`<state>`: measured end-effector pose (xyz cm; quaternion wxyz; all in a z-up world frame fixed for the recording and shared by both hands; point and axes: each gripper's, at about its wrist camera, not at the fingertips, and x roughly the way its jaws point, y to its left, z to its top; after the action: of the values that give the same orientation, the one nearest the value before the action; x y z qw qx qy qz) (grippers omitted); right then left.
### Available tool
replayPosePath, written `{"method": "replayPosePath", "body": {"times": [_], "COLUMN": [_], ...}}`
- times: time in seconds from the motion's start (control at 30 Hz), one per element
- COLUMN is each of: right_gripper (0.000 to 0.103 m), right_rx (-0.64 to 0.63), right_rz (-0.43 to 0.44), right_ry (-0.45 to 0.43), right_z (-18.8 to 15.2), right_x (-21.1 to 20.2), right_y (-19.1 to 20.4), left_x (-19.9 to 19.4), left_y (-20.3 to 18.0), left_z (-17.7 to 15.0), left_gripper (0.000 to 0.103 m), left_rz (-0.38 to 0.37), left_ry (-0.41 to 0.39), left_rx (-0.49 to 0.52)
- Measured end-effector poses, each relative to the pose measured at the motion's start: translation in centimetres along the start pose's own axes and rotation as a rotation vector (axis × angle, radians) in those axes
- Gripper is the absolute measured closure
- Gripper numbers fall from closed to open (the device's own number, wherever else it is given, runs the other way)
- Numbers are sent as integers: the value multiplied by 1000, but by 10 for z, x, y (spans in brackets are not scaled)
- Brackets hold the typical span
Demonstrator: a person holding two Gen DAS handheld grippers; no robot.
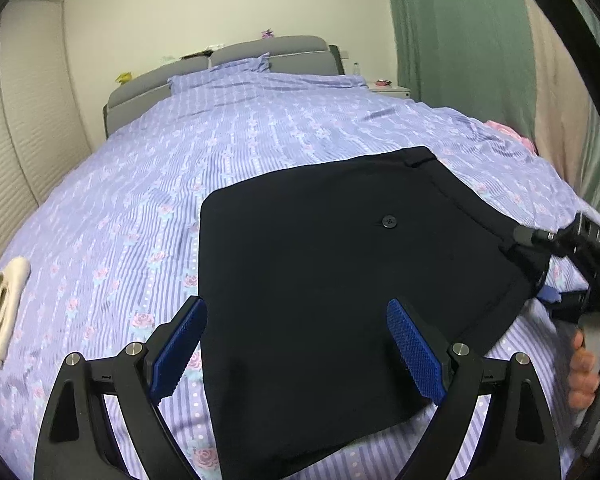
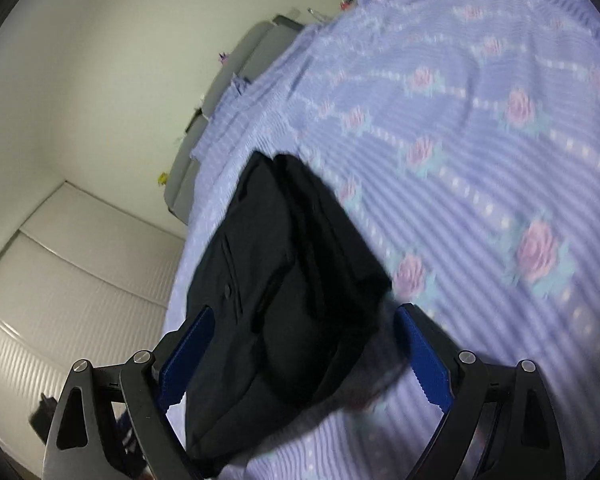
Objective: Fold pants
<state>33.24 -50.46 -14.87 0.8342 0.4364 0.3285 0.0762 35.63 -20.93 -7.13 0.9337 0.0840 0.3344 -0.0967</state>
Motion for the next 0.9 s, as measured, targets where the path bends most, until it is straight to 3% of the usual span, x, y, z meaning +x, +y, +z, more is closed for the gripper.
{"method": "replayPosePath", "body": {"times": [0.07, 0.17, 0.37, 0.43, 0.67, 0.77, 0.83, 0.9], "right_gripper": [10, 1, 0, 9, 19, 19, 36, 40], "right_rx": [-2, -1, -34, 0, -30, -58, -48, -84], "right_rz": [-24, -23, -100, -94, -116, -163, -215, -254], "right_ry": [0, -5, -34, -49, -90, -57, -70, -86], "right_z": [1, 9, 11, 8, 0, 3, 7, 5], "right_x": [11, 22, 37, 34, 30, 46, 50, 51], "right_y": [2, 7, 23, 29, 37, 35, 28, 33], "left_x": [5, 12, 19, 20, 27, 37, 47, 57], "left_y": [3, 6, 18, 29, 69, 87, 104, 113], "left_z": [-1, -2, -5, -6, -8, -6, -2, 1], "left_gripper": [11, 11, 11, 11, 10, 9, 9, 9], "left_rz": [-8, -11, -18, -1, 41, -40, -112, -149], "left_ry": [15, 44, 62, 58, 67, 80, 102, 124], "left_rx": [-26, -57, -87, -99, -165, -208, -278, -310]}}
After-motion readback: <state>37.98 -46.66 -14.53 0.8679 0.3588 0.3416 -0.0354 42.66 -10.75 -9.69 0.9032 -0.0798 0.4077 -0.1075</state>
